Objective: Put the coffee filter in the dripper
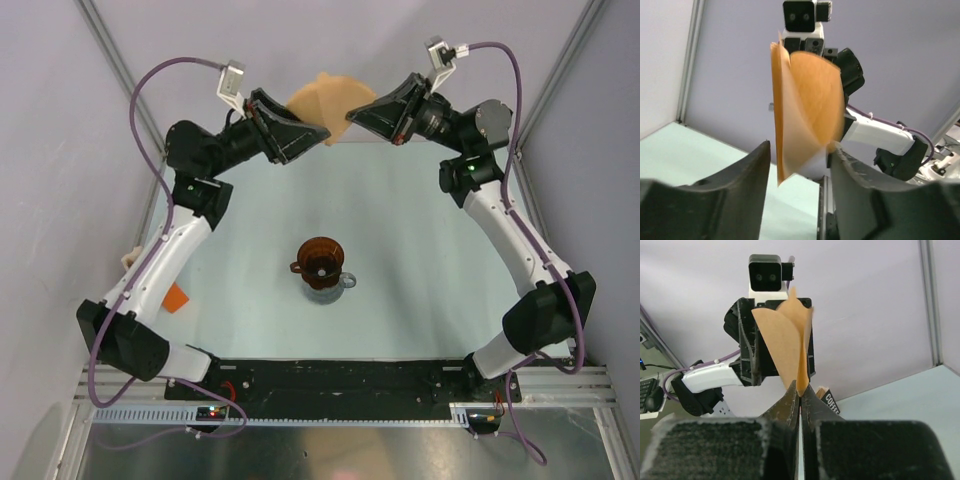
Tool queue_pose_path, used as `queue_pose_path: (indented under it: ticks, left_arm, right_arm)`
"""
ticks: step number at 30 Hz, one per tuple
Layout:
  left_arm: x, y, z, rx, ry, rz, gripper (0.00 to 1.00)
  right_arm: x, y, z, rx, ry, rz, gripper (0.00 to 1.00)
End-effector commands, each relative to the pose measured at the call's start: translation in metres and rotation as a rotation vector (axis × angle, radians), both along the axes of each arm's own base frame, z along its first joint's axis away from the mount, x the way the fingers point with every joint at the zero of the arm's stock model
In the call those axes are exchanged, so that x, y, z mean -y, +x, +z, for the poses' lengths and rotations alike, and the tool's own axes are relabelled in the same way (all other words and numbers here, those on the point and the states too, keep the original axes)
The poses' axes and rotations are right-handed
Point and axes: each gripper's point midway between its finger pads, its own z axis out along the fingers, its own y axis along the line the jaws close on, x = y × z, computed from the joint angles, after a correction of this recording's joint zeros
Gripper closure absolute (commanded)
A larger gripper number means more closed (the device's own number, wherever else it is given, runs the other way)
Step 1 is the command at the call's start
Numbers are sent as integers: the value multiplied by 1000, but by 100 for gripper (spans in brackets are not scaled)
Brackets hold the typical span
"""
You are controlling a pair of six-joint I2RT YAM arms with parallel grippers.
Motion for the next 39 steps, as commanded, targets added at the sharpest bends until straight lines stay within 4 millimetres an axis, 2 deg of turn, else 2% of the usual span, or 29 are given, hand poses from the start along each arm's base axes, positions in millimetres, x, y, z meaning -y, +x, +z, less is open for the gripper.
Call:
queue_pose_path:
  ticks: [1, 3, 7, 11, 15, 23, 39]
  left_arm:
    - [-21, -8, 5, 90, 77, 67, 36]
    - [-41, 1, 0, 103, 120, 141, 30]
    - [-82, 13, -8, 109, 206, 248, 26]
    - [-98, 13, -21, 151, 347, 309, 22]
    - [-91, 3, -27, 135, 369, 257, 16]
    - [-61, -21, -51, 142, 420, 165, 15]
    - [-39, -45, -96, 148, 553, 94, 16]
  right_arm:
    - [21, -20, 20, 143, -10, -21, 100]
    - [28, -21, 9, 167, -54, -31, 100]
    - [37, -25, -22, 229, -178, -52, 100]
    - [36, -36, -57, 302, -301, -46, 100]
    - [29, -52, -82, 346, -384, -4, 100]
    - [16, -71, -102, 411, -446, 53, 100]
    - [8, -84, -109, 432, -464, 106, 100]
